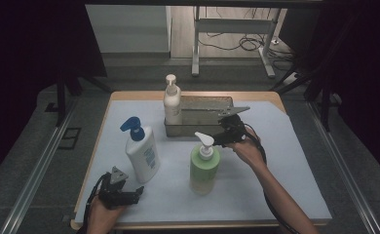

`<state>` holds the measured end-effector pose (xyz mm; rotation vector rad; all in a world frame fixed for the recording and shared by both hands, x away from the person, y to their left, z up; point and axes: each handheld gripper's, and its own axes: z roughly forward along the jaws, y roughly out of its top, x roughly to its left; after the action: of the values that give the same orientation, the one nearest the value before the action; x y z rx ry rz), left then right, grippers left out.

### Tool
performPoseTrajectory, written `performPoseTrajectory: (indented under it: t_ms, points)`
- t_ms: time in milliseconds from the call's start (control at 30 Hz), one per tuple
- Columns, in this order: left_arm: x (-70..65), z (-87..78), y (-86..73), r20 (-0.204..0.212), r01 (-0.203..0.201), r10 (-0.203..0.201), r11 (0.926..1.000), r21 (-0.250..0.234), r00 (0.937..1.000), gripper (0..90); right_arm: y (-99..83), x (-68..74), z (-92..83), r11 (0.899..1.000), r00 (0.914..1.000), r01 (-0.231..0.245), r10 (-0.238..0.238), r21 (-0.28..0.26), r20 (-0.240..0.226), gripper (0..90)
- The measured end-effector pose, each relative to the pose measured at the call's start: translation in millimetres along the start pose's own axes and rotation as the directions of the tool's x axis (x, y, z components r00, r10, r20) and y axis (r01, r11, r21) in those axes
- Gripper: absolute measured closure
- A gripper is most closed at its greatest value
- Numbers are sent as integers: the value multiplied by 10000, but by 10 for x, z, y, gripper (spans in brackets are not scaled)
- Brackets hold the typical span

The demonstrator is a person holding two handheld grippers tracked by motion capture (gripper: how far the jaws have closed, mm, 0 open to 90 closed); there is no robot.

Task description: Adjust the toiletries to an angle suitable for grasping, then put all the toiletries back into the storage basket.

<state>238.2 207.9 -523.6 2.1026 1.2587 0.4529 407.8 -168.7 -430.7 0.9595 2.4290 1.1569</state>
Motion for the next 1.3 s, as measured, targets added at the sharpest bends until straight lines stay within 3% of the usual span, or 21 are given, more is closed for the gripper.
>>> performPoseTrajectory:
  t_ms: [400, 900, 1300]
  points:
    - [0, -1, -1, -3, -7, 7, 10000, -5, 10000, 120, -217, 4, -152, 9978, 9979, 642, -643, 190, 58, 51]
    - [0, 0, -1, -10, -11, 11, 10000, -7, 10000, 120, -501, -23, -396, 9999, 9995, 48, -52, -111, -319, 2]
    - [0, -1, -2, -12, -11, 11, 10000, -7, 10000, 120, -718, 139, -591, 9987, 9961, 504, -501, 16, -722, 3]
